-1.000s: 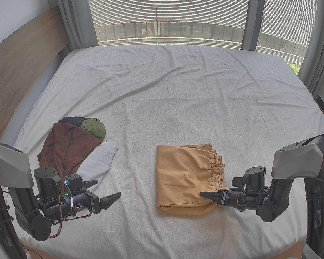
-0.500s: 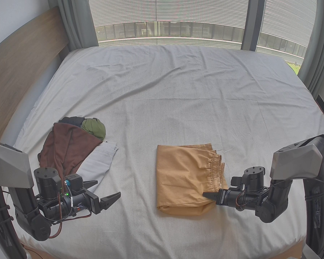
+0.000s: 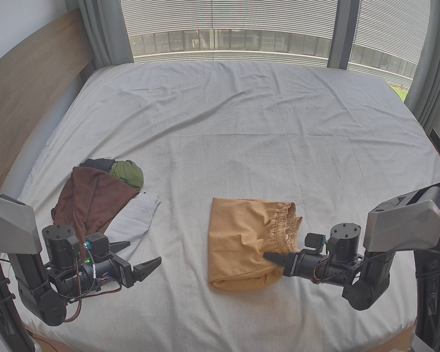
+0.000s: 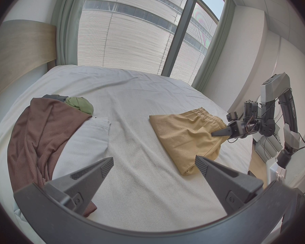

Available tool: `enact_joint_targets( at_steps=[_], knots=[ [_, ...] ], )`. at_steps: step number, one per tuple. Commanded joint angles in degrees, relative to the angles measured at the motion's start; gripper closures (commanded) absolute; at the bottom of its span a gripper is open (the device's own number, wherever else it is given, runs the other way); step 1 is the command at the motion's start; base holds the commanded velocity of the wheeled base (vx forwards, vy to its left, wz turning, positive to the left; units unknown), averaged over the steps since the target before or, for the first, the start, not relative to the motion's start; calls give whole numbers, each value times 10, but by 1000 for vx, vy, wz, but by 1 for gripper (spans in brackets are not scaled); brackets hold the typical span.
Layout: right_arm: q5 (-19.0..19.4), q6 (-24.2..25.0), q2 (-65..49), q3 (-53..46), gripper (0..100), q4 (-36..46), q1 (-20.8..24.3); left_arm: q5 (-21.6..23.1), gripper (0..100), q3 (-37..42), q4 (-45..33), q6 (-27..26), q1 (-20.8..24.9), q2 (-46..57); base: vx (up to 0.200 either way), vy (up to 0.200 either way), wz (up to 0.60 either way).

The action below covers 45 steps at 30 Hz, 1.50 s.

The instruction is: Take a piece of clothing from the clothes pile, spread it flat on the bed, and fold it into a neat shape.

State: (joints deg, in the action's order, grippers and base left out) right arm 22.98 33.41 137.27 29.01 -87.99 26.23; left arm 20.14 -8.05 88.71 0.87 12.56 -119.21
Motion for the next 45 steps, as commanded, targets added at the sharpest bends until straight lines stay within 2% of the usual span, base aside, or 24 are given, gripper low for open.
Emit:
enact_joint_targets(
  at_steps=[1, 4, 9, 16, 32, 45],
  knots=[
    [9, 1, -26, 13, 100, -3, 12, 0, 0, 0, 0, 0, -12, 8, 0, 0, 0],
    [13, 1, -43, 17, 100, -3, 12, 0, 0, 0, 0, 0, -13, 9, 0, 0, 0],
    [41, 8, -92, 24, 100, -1, 11, 0, 0, 3, 0, -1, -13, 8, 0, 0, 0],
    [43, 22, -131, 46, 100, 5, 12, 0, 0, 1, 1, -1, -13, 6, 0, 0, 0],
    [44, 22, -168, 218, 100, 176, 4, 0, 0, 4, 0, -1, -13, 9, 0, 0, 0],
    [58, 23, -151, 321, 100, 244, -13, 1, 0, 5, 0, 0, -12, 7, 0, 0, 0]
  ],
)
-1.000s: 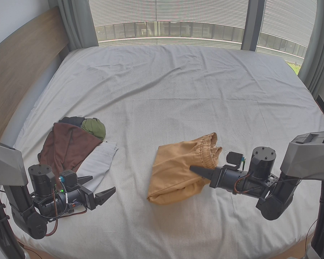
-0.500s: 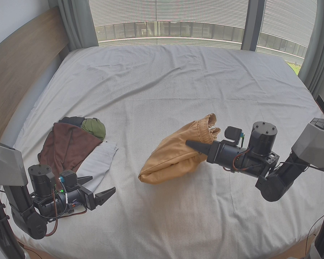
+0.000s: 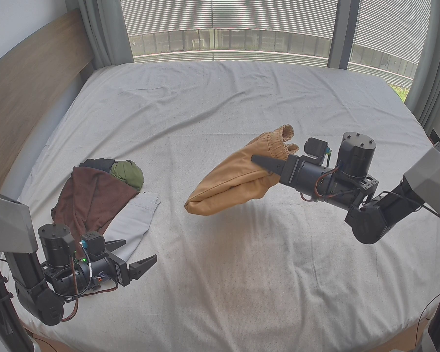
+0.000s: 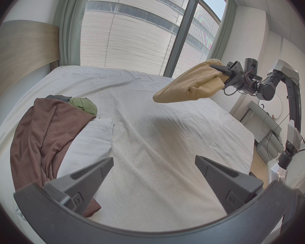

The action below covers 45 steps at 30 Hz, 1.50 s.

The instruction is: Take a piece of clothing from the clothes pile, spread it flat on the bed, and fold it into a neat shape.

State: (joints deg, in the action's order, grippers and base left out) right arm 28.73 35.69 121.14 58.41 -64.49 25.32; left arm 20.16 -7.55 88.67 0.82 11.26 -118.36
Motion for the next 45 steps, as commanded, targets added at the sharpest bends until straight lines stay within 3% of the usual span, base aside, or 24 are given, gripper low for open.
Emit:
enact_joint_targets(
  at_steps=[1, 29, 45],
  knots=[
    [0, 1, 16, 38, 100, 16, -4, 1, 0, 0, 0, 1, 1, -1, 0, 0, 0],
    [0, 1, 125, 244, 100, 119, -27, 1, 0, 7, 0, 1, 6, -4, 0, 0, 0],
    [-1, 0, 245, 456, 100, 172, -29, 1, 0, 20, 0, 2, 7, -1, 0, 0, 0]
  ],
)
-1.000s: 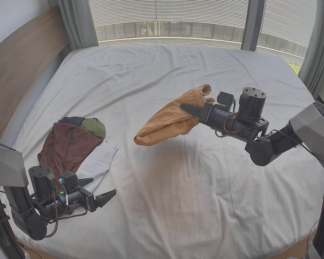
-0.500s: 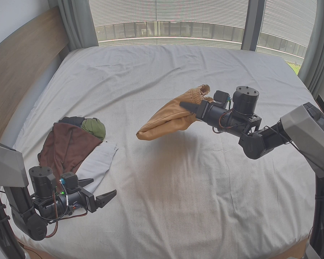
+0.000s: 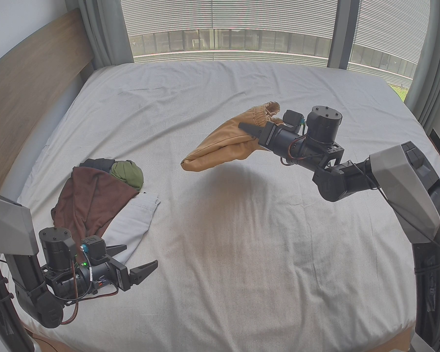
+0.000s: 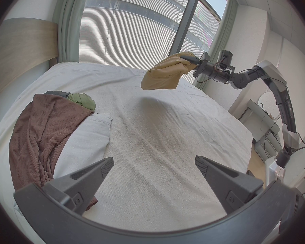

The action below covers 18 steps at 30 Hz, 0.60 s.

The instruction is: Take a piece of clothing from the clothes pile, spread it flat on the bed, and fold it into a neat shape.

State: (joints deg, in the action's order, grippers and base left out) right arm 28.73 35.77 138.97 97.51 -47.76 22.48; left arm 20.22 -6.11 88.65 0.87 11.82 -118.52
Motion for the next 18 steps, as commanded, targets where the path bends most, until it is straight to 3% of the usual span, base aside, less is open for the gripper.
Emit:
enact_joint_targets(
  at_steps=[1, 10, 18],
  knots=[
    [-1, -2, 81, 72, 100, 5, -2, 0, 0, 6, 0, 1, 1, 0, 0, 0, 0],
    [-1, -36, 170, 71, 100, -13, -20, 0, 0, 7, 1, 1, 0, 1, 0, 0, 0],
    [-1, -52, 132, -63, 100, -63, -41, 0, 0, 7, 1, 1, 1, 3, 0, 0, 0]
  ],
)
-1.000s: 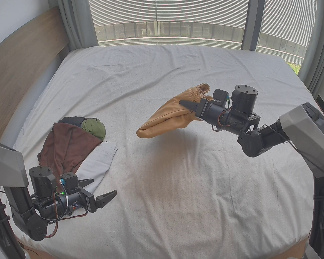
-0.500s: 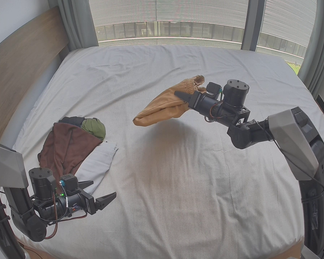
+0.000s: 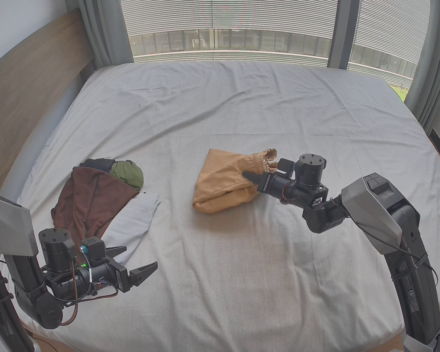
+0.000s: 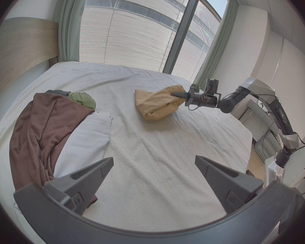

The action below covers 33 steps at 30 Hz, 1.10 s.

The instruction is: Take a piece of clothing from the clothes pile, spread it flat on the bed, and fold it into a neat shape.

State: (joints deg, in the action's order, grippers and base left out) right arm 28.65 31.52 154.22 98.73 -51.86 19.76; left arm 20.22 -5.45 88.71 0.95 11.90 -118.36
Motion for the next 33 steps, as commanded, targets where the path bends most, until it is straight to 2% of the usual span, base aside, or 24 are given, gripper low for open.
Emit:
enact_joint_targets(
  at_steps=[1, 2, 6, 24, 25, 33],
  knots=[
    [0, -9, -21, -75, 100, -22, -14, 0, 0, 1, 1, 0, 1, 1, 0, 0, 0],
    [0, -16, -37, -108, 100, -28, -17, 0, 0, 1, 0, 0, 1, 1, 0, 0, 0],
    [0, -23, -42, -132, 100, -46, -21, 0, 0, 1, 0, 0, 1, 1, 0, 0, 0],
    [0, -49, -29, -135, 100, -48, -20, 0, 0, 1, 1, 0, 1, 2, 0, 0, 0],
    [-1, -49, -29, -133, 0, -49, -19, 0, 0, 1, 1, 0, 1, 2, 0, 0, 0],
    [-4, -74, -62, -171, 0, -52, -31, 0, 0, 0, 1, 0, 1, 3, 0, 0, 0]
  ],
)
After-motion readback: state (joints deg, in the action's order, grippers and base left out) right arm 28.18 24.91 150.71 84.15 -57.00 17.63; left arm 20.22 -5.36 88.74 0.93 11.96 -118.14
